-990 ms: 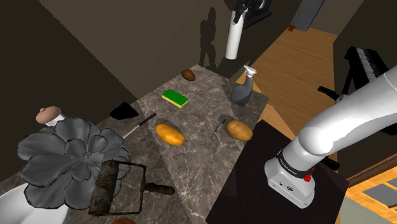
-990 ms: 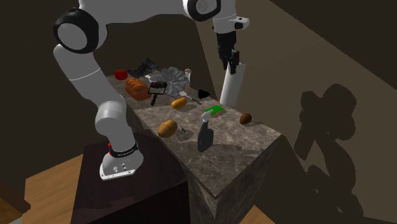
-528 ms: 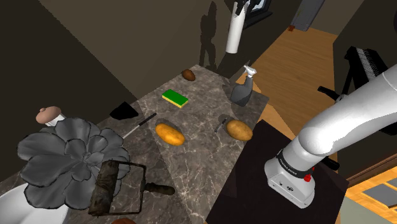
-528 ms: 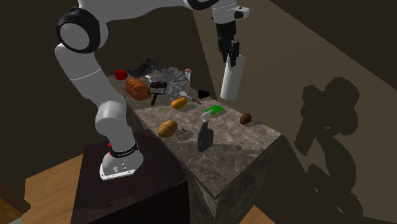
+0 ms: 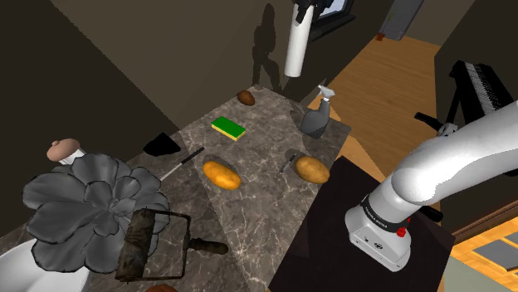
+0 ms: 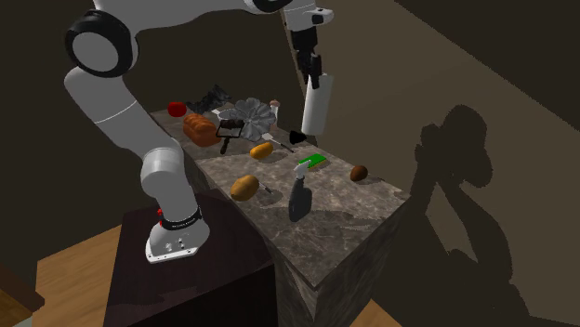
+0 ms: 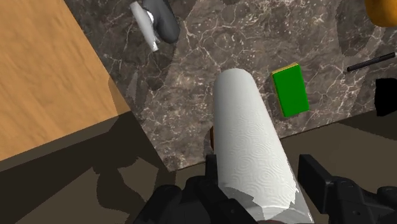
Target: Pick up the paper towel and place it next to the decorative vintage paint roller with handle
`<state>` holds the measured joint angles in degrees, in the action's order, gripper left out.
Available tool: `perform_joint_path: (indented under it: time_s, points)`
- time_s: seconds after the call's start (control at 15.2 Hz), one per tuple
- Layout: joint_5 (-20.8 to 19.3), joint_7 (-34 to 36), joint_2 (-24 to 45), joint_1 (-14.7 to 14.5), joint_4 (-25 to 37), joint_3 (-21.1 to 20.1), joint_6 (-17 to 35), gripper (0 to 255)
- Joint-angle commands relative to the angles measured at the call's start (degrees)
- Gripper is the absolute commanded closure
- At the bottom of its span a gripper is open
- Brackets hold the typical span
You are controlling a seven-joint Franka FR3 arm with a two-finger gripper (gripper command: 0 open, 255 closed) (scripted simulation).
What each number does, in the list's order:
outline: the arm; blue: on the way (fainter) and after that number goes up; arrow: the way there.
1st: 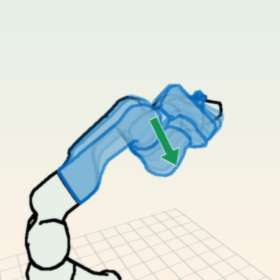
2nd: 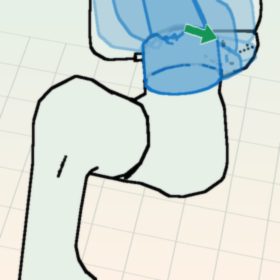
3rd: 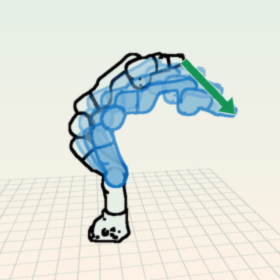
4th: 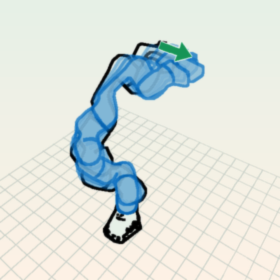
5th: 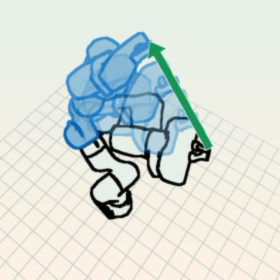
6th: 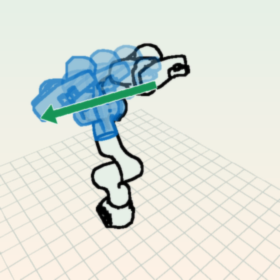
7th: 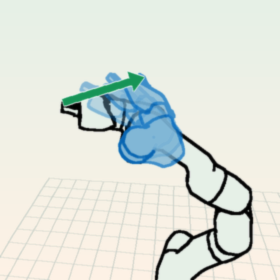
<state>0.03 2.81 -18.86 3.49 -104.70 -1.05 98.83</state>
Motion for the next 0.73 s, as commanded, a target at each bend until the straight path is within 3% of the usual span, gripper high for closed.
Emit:
perform_joint_path:
  time_s: [0.0,0.66]
  points:
    - [0.06,2.81,-1.57,-0.87,-1.59,-1.92,0.01,255]
    - [1.31,16.40,-5.33,-4.95,-3.98,-11.92,-1.39,255]
